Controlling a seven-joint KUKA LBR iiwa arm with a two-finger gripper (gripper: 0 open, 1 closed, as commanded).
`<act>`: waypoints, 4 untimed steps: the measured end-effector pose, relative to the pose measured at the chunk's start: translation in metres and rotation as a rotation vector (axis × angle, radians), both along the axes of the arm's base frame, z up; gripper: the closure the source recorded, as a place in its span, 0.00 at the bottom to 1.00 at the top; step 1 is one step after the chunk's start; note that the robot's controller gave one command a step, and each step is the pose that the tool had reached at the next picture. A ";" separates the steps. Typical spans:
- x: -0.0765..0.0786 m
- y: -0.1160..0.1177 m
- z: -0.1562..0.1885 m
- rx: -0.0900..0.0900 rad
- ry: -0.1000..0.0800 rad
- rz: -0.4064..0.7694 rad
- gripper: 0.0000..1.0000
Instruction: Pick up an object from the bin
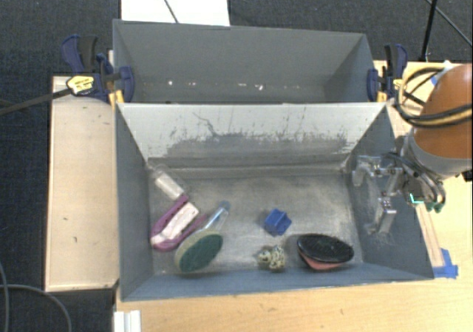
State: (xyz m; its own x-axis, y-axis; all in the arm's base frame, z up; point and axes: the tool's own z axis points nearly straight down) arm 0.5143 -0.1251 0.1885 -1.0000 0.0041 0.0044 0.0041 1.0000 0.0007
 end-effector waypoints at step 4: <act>-0.028 0.124 0.020 -0.001 -0.014 0.519 1.00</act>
Offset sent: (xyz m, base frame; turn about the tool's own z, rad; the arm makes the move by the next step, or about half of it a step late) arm -0.0309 0.0332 -0.0973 -0.0247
